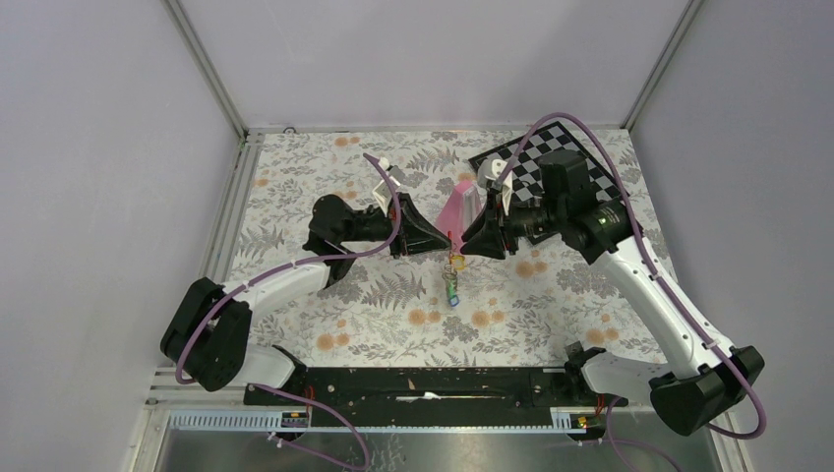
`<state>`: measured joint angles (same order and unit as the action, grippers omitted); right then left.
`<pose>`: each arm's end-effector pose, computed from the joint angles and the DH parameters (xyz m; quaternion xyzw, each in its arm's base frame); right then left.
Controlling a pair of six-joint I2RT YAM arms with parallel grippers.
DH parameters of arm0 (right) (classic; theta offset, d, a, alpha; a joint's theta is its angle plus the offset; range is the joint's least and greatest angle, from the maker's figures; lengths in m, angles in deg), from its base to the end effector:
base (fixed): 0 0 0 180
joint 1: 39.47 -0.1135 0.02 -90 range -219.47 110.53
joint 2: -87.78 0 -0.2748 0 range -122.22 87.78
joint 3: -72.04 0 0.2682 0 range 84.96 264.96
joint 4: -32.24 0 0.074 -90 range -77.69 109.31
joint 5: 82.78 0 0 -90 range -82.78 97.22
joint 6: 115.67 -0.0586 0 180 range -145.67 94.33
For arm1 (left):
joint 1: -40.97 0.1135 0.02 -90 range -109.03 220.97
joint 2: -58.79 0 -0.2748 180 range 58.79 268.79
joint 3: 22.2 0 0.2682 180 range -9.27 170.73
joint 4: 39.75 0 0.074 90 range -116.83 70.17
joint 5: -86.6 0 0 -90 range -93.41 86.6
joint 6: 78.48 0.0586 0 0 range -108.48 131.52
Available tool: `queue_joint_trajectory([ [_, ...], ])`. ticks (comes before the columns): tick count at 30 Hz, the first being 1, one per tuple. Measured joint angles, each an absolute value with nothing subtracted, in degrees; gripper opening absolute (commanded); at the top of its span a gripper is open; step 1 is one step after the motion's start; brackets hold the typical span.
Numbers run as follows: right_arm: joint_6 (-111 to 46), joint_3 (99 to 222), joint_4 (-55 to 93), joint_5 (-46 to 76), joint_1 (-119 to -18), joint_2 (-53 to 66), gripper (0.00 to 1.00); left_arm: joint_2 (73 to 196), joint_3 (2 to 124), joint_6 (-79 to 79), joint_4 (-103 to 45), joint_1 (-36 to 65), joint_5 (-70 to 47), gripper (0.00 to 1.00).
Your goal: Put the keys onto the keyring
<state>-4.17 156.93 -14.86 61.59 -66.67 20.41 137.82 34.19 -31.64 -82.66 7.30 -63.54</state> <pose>0.2131 0.1631 0.3945 -0.5264 0.6056 0.4166 0.4274 0.2315 -0.2153 0.3158 0.3688 0.5270 -0.6656 0.3784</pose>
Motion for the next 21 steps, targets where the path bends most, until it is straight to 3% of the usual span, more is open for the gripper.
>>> queue_joint_trajectory([
  [21, -6.2, 155.2, -9.5, 64.0, -66.7, 18.1, 0.37, 137.8, 34.2, -32.6, -83.5, 7.3, -63.1, 0.0],
])
